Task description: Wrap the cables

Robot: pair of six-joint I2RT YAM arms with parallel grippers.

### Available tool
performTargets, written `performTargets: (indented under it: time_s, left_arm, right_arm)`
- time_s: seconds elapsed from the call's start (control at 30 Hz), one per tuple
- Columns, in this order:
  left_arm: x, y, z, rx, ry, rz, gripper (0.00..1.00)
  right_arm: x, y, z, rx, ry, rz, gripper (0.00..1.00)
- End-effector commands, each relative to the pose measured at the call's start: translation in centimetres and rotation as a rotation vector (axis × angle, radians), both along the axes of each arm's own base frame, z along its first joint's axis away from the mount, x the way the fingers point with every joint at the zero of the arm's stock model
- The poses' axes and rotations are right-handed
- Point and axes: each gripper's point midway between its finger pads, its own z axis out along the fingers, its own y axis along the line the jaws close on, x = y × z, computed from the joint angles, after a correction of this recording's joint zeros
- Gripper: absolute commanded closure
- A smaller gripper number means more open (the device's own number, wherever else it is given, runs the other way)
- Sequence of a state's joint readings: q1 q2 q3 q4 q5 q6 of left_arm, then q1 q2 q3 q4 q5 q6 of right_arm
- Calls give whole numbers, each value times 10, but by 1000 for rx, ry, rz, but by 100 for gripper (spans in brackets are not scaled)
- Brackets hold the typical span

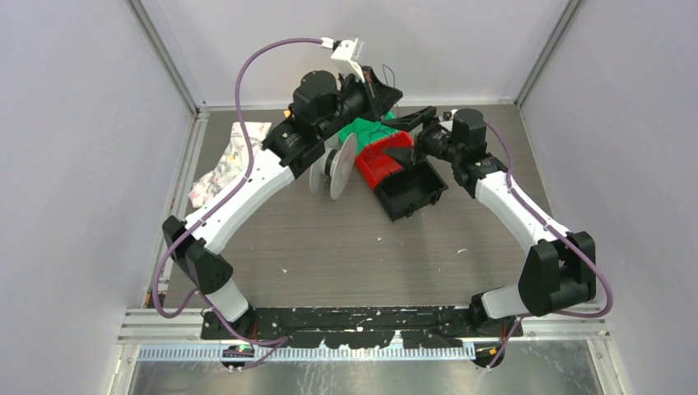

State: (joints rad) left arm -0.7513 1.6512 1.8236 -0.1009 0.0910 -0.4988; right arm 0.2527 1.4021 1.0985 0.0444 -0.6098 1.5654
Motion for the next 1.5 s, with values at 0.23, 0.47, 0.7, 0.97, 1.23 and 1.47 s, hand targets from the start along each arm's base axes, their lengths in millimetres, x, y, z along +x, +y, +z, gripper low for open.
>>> performTargets:
  time_s: [0.23, 0.47, 0.7, 0.97, 1.23, 1.47]
  left_arm:
    - [1, -1, 4, -18, -32, 2, 100]
    - [5, 0, -4, -5, -24, 15, 99]
    - [15, 8, -15, 14, 2, 72, 100]
    - [40, 57, -25, 3, 97, 211, 99]
    - [44, 105, -33, 44, 141, 285, 99]
    - [40, 126, -51, 64, 165, 299, 99]
  right_arm:
    - [-17, 5, 38, 86, -74, 50, 36]
    - [-19, 4, 31, 58, -62, 48, 50]
    - [-25, 2, 24, 26, -51, 65, 100]
    - [-23, -46, 7, -153, -70, -7, 100]
    - [-25, -114, 8, -402, -106, -145, 100]
    - [-23, -143, 39, -586, -186, -232, 100]
